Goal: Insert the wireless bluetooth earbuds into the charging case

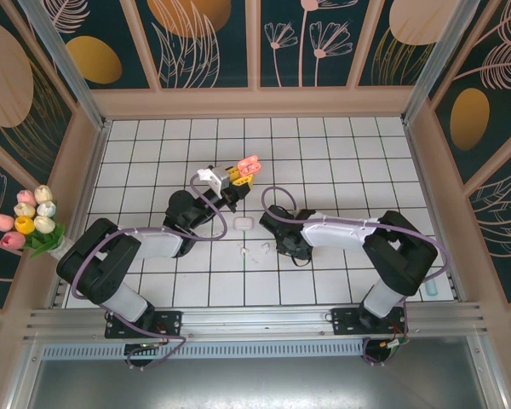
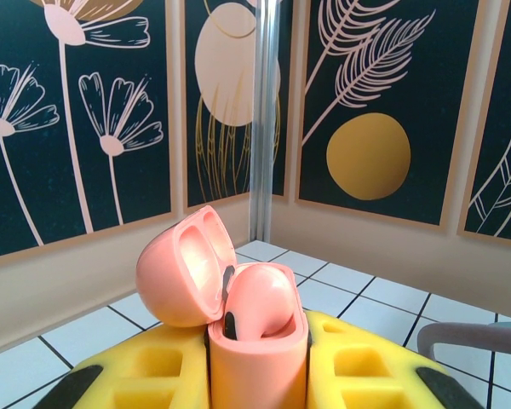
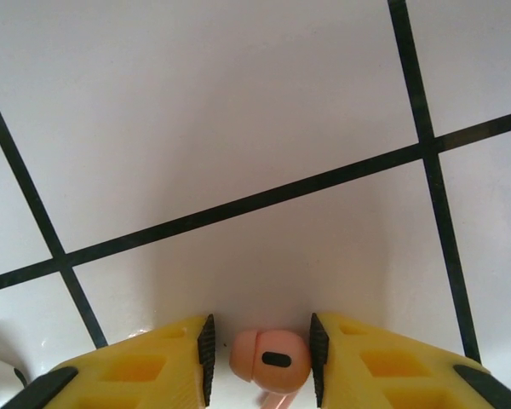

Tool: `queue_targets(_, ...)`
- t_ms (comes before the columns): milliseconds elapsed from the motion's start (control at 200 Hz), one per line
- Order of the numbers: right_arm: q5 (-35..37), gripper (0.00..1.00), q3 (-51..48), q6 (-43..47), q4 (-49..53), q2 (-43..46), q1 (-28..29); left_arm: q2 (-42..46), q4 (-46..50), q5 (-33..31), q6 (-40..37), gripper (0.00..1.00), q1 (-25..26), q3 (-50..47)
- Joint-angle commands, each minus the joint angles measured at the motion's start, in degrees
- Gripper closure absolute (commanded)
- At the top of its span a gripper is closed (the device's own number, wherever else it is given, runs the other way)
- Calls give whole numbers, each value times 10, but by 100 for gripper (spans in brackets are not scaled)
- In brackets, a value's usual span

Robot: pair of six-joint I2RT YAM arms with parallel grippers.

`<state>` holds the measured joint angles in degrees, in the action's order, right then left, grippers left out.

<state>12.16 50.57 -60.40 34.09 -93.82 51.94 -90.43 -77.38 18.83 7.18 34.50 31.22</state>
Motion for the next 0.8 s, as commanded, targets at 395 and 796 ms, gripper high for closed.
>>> queue_targets(395,45,71,-23,38,29,29,-10,1,-26,6,9,100,2,4)
queue_targets(796,123,73,-23,104,-18,167,-46,10,-7,9,1,100,1,2)
